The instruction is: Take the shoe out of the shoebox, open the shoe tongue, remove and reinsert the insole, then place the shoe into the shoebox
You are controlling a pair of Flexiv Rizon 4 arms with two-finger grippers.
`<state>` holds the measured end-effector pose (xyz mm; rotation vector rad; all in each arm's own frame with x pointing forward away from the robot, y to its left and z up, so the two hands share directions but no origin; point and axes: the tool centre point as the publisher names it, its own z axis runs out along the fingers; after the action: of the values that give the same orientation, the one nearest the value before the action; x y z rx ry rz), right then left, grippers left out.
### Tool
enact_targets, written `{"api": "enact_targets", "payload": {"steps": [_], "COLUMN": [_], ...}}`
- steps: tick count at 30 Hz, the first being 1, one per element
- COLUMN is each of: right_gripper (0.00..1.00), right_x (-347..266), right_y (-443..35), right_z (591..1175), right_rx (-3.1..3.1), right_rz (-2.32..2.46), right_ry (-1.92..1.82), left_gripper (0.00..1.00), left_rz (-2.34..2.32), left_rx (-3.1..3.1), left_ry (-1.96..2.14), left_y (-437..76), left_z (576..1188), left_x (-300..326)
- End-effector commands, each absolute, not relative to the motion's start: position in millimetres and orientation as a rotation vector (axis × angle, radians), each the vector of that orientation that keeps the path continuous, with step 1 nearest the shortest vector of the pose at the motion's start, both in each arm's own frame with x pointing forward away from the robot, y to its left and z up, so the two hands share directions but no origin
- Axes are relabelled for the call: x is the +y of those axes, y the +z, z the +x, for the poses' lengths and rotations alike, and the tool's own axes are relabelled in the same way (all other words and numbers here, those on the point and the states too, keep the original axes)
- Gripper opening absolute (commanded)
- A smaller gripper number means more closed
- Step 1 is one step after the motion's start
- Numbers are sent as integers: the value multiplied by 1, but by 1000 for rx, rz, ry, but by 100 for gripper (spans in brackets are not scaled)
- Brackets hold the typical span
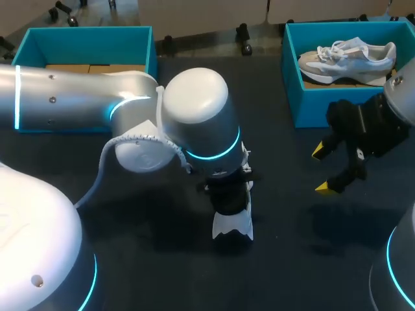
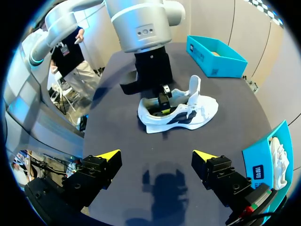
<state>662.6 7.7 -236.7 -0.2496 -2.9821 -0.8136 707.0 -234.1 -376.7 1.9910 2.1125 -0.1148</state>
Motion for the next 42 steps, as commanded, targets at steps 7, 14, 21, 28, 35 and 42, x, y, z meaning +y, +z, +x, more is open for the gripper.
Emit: {"api": "enact_targets", "payload": {"steps": [7,14,21,28,35,42], "right_gripper": [100,100,100,100,100,100], "right_x": [8,8,8,8,8,8], "right_y": [-238,-238,-238,-238,-238,-238], "right_z": [662,662,662,662,662,662], "right_rx": [-2984,-2984,-2984,-2984,-2984,-2984], "right_rz": [-251,-251,-251,-251,-251,-251], "right_ry": [-814,-814,-814,-814,-814,-814], "left_gripper": [0,0,0,0,86,100], "left_rz": [1953,1981,1922,1908,1916,1936], "left_rx": [2093,1997,1935,1943,1967,1967], "left_ry": [-64,1,51,116,178,178], "left_y": [-397,-370,-340,-335,-342,-343], "left_z": [711,716,729,747,753,751], "left_x": [-234,-233,-234,-231,-225,-224]}}
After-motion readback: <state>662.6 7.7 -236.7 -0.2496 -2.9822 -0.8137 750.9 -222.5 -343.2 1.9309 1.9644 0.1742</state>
